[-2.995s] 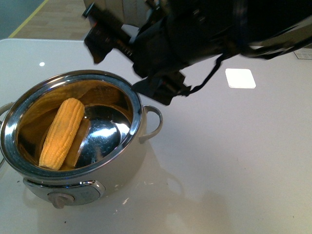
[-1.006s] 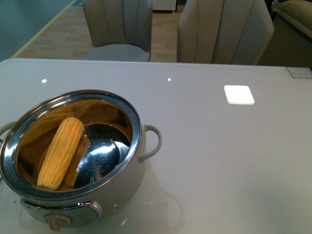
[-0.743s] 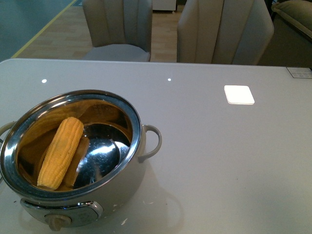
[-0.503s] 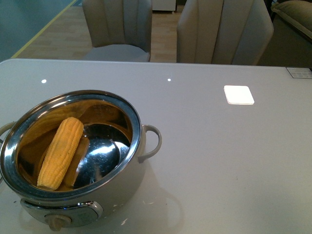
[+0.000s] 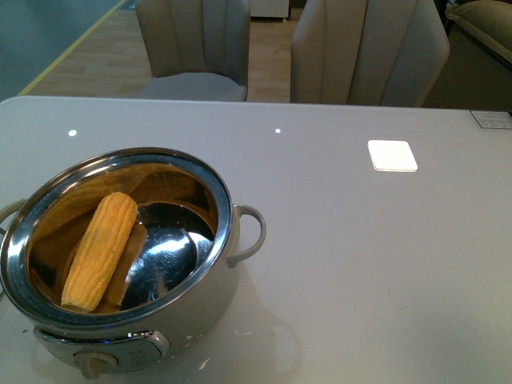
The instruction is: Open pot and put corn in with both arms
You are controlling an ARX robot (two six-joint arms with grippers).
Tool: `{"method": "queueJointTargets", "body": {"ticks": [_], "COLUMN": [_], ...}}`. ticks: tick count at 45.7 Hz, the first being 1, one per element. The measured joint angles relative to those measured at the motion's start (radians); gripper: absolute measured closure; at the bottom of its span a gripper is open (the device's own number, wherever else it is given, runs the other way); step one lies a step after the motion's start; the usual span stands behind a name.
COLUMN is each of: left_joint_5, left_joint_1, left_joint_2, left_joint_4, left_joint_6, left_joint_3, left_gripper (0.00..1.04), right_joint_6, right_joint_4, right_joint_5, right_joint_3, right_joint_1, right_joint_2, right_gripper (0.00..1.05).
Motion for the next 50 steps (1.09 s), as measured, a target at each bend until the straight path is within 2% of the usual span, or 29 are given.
{"method": "queueJointTargets", "body": {"ticks": [10,16,19,50], "left_joint_5": [0.000,0.000,0.000,0.000], "left_joint_1": [0.000,0.000,0.000,0.000], "left_joint_2": [0.000,0.000,0.000,0.000], "left_joint_4": [0.000,0.000,0.000,0.000], "left_joint_6": [0.000,0.000,0.000,0.000], "left_joint_3": [0.000,0.000,0.000,0.000], "left_gripper": [0.07,0.07,0.07,0.07], "right_joint_6": [0.000,0.000,0.000,0.000], "right_joint_4": [0.000,0.000,0.000,0.000], "right_joint_5": [0.000,0.000,0.000,0.000], "right_joint_3": [0.000,0.000,0.000,0.000], "right_joint_1": [0.000,0.000,0.000,0.000], "right_joint_2": [0.000,0.000,0.000,0.000], "right_gripper": [0.51,0.16,0.08,0.09]}}
